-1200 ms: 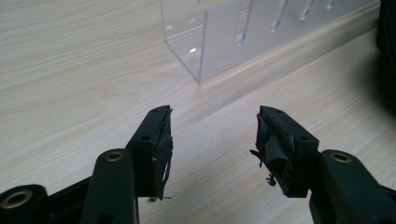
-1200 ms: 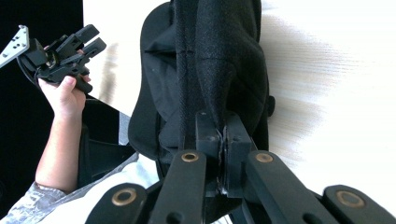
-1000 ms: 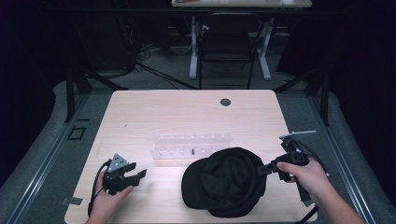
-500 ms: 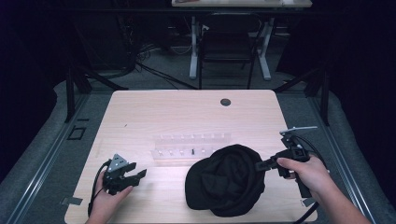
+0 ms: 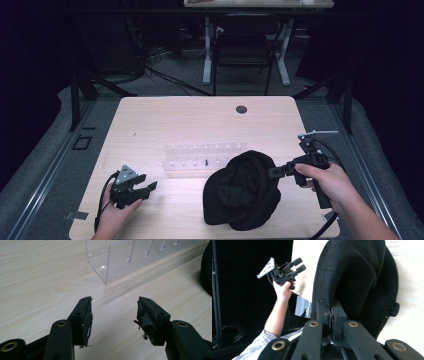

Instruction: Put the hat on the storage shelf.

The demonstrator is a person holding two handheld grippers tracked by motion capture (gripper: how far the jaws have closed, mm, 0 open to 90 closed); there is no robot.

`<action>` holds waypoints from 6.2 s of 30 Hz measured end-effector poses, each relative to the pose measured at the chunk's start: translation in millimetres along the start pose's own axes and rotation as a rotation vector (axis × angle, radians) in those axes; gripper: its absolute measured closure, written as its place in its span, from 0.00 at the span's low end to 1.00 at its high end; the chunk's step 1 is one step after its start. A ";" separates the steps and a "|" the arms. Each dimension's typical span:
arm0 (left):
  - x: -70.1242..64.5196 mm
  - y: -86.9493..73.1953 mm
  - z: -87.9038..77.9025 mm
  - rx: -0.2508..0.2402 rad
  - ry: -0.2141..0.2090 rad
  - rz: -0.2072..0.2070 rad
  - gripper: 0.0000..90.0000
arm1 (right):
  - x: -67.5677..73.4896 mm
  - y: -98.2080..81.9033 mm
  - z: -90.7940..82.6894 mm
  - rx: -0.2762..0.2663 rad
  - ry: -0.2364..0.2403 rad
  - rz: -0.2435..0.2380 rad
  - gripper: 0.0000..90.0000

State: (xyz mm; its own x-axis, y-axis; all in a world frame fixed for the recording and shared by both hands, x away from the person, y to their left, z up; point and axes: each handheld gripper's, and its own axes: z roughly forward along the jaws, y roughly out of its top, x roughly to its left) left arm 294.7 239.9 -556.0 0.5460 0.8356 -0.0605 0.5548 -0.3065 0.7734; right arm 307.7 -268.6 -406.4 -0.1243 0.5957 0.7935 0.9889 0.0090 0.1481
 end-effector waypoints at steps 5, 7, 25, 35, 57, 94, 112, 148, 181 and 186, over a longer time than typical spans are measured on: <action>-0.3 -0.1 0.3 0.002 -0.001 -0.004 0.51 | 6.6 1.9 -3.2 -0.004 0.020 -0.018 0.98; -0.4 -0.1 0.5 0.002 -0.001 -0.002 0.51 | 11.0 3.1 -4.5 -0.018 0.030 -0.030 0.98; 0.3 0.0 -0.1 -0.002 -0.001 0.002 0.51 | 38.3 7.3 -21.4 -0.057 0.052 -0.087 0.98; -0.5 0.0 0.8 0.001 -0.004 -0.004 0.50 | 44.9 9.6 -35.6 -0.099 0.058 -0.104 0.98; -0.5 0.4 0.3 0.003 -0.003 -0.001 0.50 | 73.4 22.9 -45.9 -0.141 0.073 -0.156 0.98; 2.2 -0.1 1.2 0.000 -0.004 -0.029 0.42 | 99.5 65.4 -22.8 -0.170 0.094 -0.183 0.98; 2.7 0.4 0.7 -0.001 -0.004 -0.022 0.42 | 107.5 85.5 -13.1 -0.174 0.085 -0.200 0.98; 2.9 1.0 0.3 0.005 -0.008 -0.019 0.42 | 108.1 118.8 18.8 -0.181 0.072 -0.194 0.98; -20.0 20.4 -4.2 -0.031 -0.058 0.044 0.52 | 102.7 119.7 36.2 -0.198 0.144 -0.178 0.97; -31.7 36.7 -4.7 -0.055 -0.078 0.068 0.56 | 104.9 118.9 38.9 -0.198 0.148 -0.180 0.97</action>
State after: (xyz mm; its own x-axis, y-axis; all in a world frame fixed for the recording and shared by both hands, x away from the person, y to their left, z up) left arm 294.8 204.3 -522.7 0.6295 0.7752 -0.0534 0.4806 -0.3343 0.8107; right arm 415.4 -173.8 -328.5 -0.3206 0.4754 0.8193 0.9169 -0.0613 0.3943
